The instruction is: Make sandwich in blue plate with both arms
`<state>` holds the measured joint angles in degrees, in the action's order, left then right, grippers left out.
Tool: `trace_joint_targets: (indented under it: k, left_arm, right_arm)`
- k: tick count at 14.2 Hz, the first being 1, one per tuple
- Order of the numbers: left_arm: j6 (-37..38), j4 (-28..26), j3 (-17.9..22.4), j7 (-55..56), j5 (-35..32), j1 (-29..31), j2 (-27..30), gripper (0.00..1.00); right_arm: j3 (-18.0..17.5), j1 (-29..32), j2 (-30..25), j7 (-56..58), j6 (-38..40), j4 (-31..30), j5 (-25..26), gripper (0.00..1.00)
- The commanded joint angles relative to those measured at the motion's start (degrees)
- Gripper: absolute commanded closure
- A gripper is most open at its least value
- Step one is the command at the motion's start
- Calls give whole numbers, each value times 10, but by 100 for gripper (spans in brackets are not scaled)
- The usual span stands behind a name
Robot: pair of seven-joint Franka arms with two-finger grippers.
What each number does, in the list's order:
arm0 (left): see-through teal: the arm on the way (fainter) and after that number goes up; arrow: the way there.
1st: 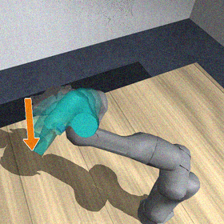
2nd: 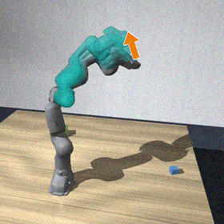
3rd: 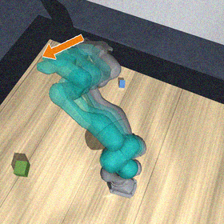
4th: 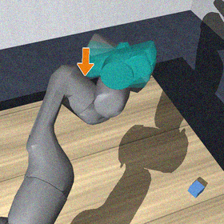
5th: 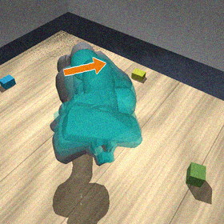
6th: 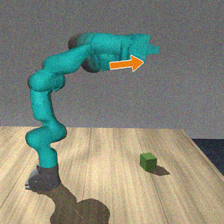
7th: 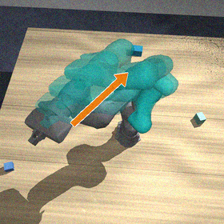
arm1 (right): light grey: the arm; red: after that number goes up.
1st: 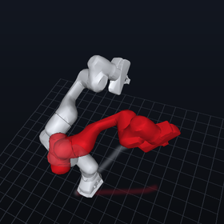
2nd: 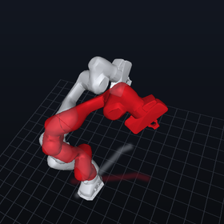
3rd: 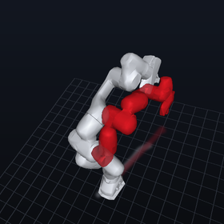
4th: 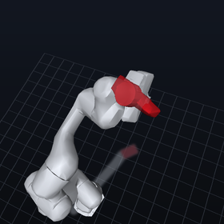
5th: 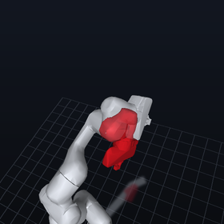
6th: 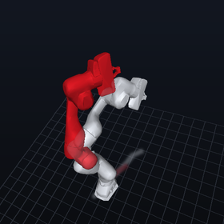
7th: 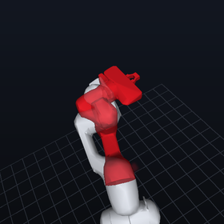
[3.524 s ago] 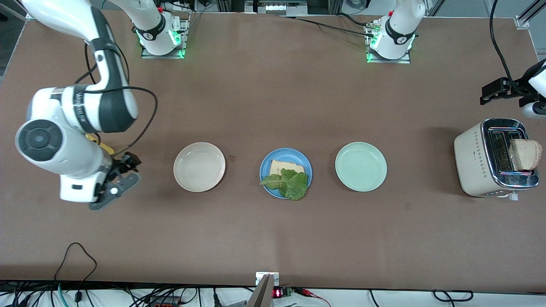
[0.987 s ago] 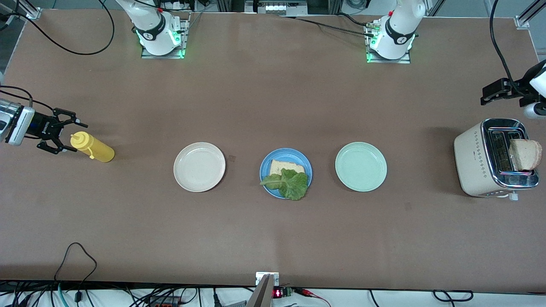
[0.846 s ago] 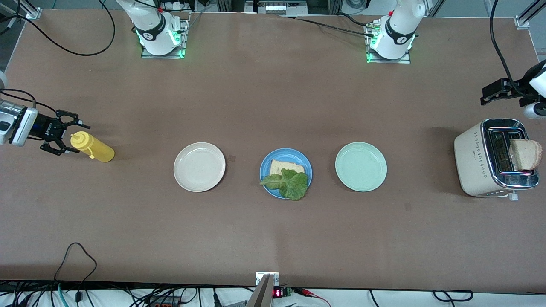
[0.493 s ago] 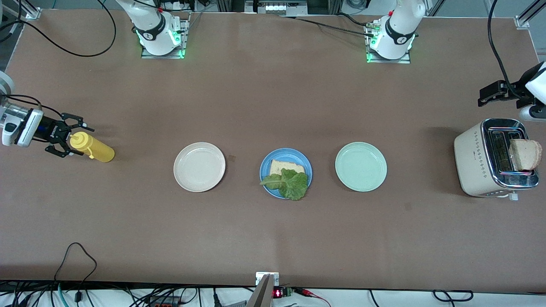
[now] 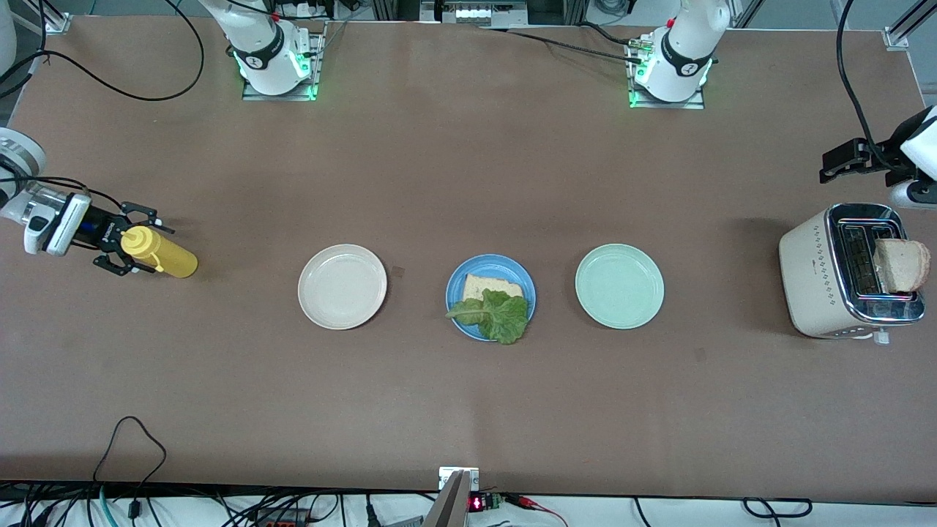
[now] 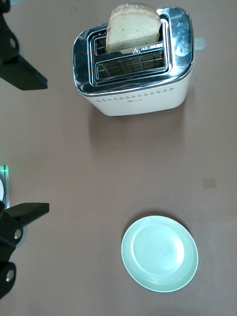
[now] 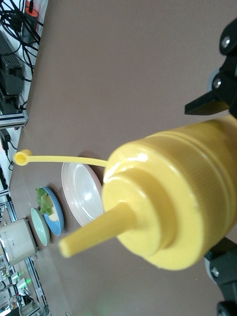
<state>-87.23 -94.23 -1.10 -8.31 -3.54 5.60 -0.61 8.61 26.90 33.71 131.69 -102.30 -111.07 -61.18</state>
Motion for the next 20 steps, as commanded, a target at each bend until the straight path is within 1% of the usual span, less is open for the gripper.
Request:
trace_joint_targets:
  k: [1, 2, 3, 4, 8, 10, 11, 12, 13, 14, 15, 17, 18, 19, 20]
  left_arm:
    - [0, 1, -1, 2, -1, -1, -2, 0]
    - [0, 1, -1, 2, -1, -1, -2, 0]
    - [0, 2, -1, 2, -1, -1, -2, 0]
    - [0, 2, -1, 2, -1, -1, -2, 0]
    - [1, 2, -1, 3, -1, -1, -1, 0]
    - [1, 2, -1, 4, -1, -1, -1, 0]
    - [0, 2, -1, 4, -1, -1, -2, 0]
    - [0, 2, -1, 4, -1, -1, -2, 0]
    - [0, 2, -1, 4, -1, -1, -2, 0]
    - [0, 2, -1, 4, -1, -1, -1, 0]
    - [0, 2, -1, 4, -1, -1, -2, 0]
    - [0, 2, -1, 4, -1, -1, -1, 0]
    - [0, 2, -1, 4, -1, -1, -1, 0]
    - [0, 2, -1, 3, -1, -1, -2, 0]
    - [1, 2, -1, 3, -1, -1, -1, 0]
  right_arm:
    - [-21, 24, 14, 23, 11, 5, -16, 0]
    - [-23, 26, 15, 24, 16, 5, -17, 3]
    - [-26, 27, 16, 25, 19, 5, -18, 12]
    - [-32, 31, 16, 29, 19, 6, -21, 27]
    - [-33, 34, 17, 30, 19, 6, -21, 73]
    - [-33, 33, 13, 29, 20, 6, -18, 95]
    - [-34, 31, 6, 26, 20, 14, -17, 100]
    - [-36, 23, -1, 19, 20, 28, -11, 100]
    - [-42, -2, -16, 11, 16, 47, 3, 100]
    - [-41, -33, -32, -6, 10, 61, 24, 100]
    - [-41, -70, -49, -40, -13, 71, 46, 100]
    - [-41, -148, -81, -118, -81, 83, 103, 100]
    - [-41, -197, -92, -165, -117, 89, 134, 100]
    - [-40, -238, -100, -206, -148, 89, 151, 100]
    - [-39, -279, -104, -253, -201, 89, 173, 100]
